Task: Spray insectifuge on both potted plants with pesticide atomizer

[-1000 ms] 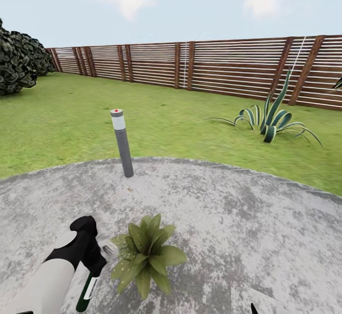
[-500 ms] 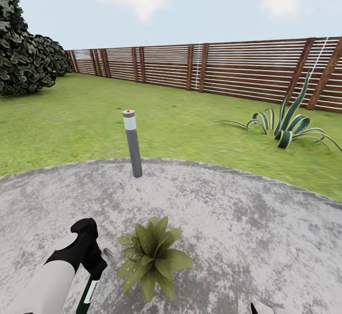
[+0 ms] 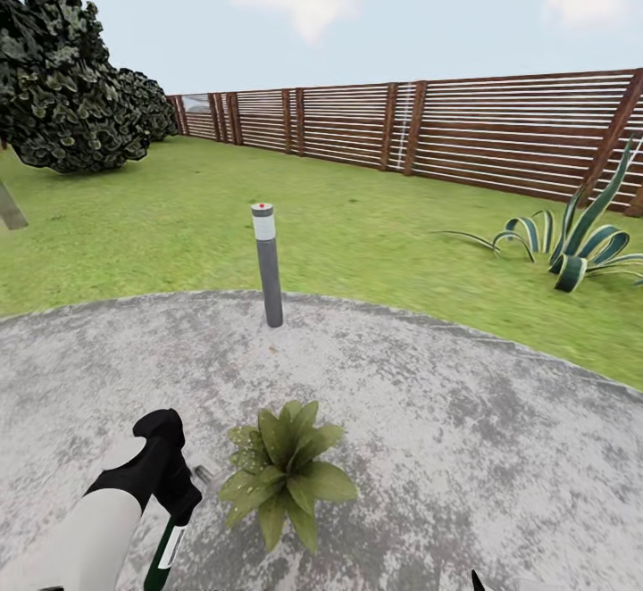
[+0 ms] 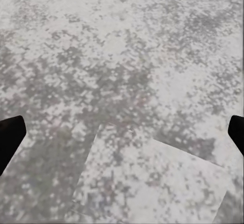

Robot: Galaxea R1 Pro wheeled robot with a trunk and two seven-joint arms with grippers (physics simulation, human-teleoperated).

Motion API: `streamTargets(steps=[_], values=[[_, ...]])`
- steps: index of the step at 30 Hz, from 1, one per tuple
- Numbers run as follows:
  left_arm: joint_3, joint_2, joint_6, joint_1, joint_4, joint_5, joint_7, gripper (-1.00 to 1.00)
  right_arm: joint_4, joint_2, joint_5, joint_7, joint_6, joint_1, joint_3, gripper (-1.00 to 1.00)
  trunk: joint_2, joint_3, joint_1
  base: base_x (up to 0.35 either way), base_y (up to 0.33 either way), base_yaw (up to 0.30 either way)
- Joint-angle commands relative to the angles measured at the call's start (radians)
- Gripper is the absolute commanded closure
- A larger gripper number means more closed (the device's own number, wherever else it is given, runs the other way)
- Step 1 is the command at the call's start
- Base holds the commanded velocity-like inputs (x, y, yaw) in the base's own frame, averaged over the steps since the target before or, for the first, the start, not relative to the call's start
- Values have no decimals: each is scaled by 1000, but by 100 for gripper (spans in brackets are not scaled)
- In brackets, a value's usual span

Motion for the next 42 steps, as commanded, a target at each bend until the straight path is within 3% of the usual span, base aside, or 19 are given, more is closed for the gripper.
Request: streamTargets(steps=[1, 21, 32, 42], values=[[3, 1, 11, -1, -1, -9, -10, 100, -1, 1, 5, 8, -3, -1, -9, -100, 0, -1, 0, 34, -168, 39], [4, 3, 11, 4, 0, -9, -8, 100, -2, 1, 5, 8, -3, -1, -9, -100, 0, -1, 0, 31, -25, 220], [3, 4, 11, 4, -1, -10, -7, 100, -3, -2, 5, 8, -3, -1, -10, -100, 0, -1, 0, 76, -195, 24], [0, 5, 9, 8, 1, -10, -2, 100, -2, -2, 5, 8, -3, -1, -9, -100, 0, -1, 0, -6, -16, 125]])
